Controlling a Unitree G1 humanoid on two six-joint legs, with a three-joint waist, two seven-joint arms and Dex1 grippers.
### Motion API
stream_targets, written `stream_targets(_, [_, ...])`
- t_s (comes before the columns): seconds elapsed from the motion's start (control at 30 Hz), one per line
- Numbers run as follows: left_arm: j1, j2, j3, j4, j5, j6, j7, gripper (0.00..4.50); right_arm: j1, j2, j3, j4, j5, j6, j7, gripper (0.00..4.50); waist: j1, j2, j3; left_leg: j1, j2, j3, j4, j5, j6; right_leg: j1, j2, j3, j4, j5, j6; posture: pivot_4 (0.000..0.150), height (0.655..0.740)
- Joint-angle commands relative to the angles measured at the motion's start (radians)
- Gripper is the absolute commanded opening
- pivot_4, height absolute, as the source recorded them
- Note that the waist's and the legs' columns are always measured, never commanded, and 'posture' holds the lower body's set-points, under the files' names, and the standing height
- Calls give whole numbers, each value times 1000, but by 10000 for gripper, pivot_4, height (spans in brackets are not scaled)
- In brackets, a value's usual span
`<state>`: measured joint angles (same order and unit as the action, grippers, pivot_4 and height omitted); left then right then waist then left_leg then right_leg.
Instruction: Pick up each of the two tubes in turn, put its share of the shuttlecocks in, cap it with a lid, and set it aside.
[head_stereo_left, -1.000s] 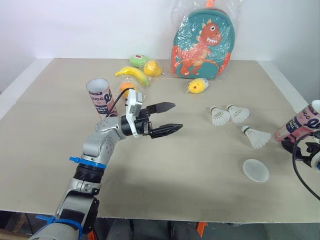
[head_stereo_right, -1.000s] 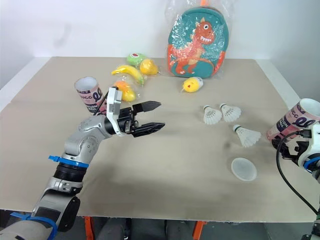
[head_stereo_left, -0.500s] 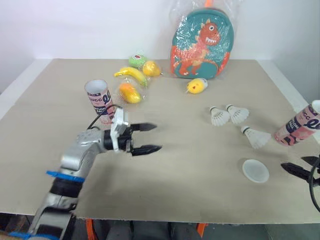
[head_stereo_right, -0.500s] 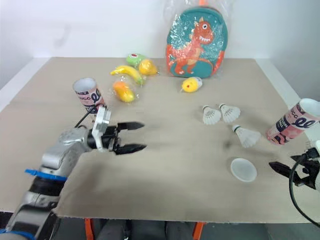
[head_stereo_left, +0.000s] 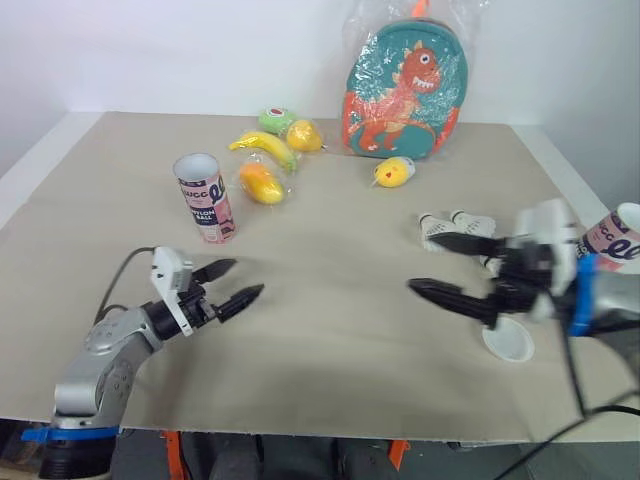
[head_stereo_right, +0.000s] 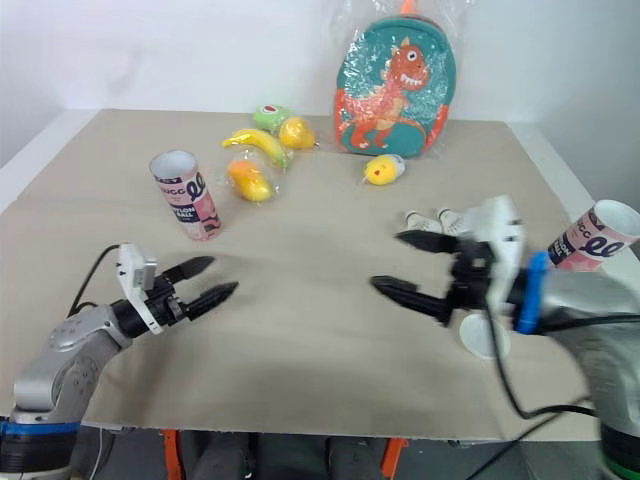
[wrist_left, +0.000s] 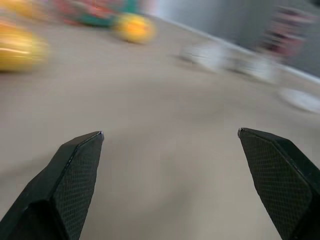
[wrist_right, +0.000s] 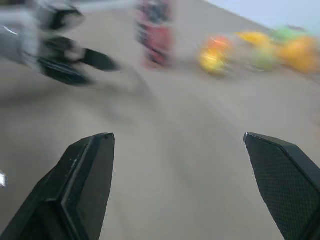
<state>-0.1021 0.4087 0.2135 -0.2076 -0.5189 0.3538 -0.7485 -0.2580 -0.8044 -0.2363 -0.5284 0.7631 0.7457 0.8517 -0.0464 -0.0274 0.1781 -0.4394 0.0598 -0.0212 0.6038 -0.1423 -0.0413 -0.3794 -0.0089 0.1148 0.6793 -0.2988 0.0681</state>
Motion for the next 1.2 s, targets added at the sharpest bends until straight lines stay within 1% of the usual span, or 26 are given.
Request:
stream_targets(0.03, [13, -50, 72, 28, 74, -110, 159, 45000, -102, 81, 125, 103, -108, -81, -50, 44143, 4, 0, 0, 0, 0, 0, 0, 0, 0, -1, 0, 0, 0, 0, 1, 1500, 7400])
stream_targets(0.13, [17, -63, 89, 56, 84, -130, 201, 45000, -140, 123, 214, 165, -215, -136, -75, 44143, 10, -1, 0, -3, -1, 0, -1, 0, 0, -2, 0, 0, 0, 1, -1, 1500, 7400])
stream_targets(0.23, [-16, -46, 100, 120, 99, -157, 214, 45000, -161, 179, 270, 165, -252, -148, -106, 44143, 11, -1, 0, -4, -1, 0, -2, -1, -1, -5, 0, 0, 0, 2, -5, 1500, 7400])
stream_targets(0.4, [-139, 5, 58, 281, 136, -229, 140, 45000, -164, 235, 273, 145, -266, -140, -146, 44143, 11, -1, 0, -4, 0, -3, -3, 0, -1, -5, 1, -2, 1, 2, -6, 1500, 7400])
stream_targets(0.57, [-296, 37, 43, 503, 173, -305, 97, 45000, -127, 240, 272, 100, -276, -127, -167, 44143, 13, -1, 0, -4, -1, -3, -2, 0, -2, -5, 1, -3, 1, 2, -4, 1500, 7400])
stream_targets(0.73, [-439, 56, 11, 735, 207, -390, 19, 45000, -98, 235, 249, 46, -267, -102, -195, 44143, 11, -1, 0, -4, 0, -3, -3, 0, -2, -5, 2, -3, 1, 2, -5, 1500, 7400])
stream_targets(0.83, [-556, 53, -12, 894, 227, -429, -38, 45000, -87, 229, 240, 14, -269, -86, -215, 44143, 11, -1, 0, -5, -1, -3, -3, 0, -2, -5, 2, -3, 1, 2, -5, 1500, 7400])
stream_targets(1.03, [-703, 37, -31, 1113, 257, -510, -91, 45000, -80, 220, 223, -48, -252, -55, -234, 44143, 11, -1, 0, -6, -1, -4, -3, 0, -2, -6, 2, -3, 1, 2, -5, 1500, 7400])
stream_targets(1.2, [-783, 26, -24, 1251, 279, -564, -85, 45000, -79, 211, 210, -69, -245, -40, -240, 44143, 11, -1, 0, -7, -1, -4, -3, 0, -2, -6, 2, -4, 1, 2, -5, 1500, 7400])
